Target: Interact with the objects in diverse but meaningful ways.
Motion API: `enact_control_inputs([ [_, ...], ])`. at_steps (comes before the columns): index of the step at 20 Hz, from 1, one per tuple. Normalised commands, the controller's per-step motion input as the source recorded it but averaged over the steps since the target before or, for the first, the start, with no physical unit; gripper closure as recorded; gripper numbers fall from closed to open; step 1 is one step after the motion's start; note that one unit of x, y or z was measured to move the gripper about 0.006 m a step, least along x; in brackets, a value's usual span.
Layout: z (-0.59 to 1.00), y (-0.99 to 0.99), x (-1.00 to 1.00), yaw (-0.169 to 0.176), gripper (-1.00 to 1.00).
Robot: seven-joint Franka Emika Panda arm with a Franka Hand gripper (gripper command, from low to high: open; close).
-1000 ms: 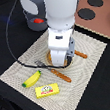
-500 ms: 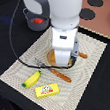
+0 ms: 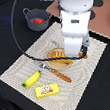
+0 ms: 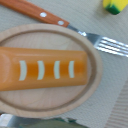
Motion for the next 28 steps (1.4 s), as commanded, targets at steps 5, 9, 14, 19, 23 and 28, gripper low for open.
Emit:
enact_control_inputs([
  [5,0.18,-0.84,-0.04,0.009,-1.0],
  [9,0.01,-0.73,-0.16,0.053,-1.0],
  [14,-0.13,-0.58,-0.19,0.108,-1.0],
  [19,-0.19,-0.51,-0.22,0.147,-1.0],
  [23,-0.22,-0.48,-0.24,0.146,-1.0],
  [28,-0.26,-0.26,-0.27,0.132,-1.0],
])
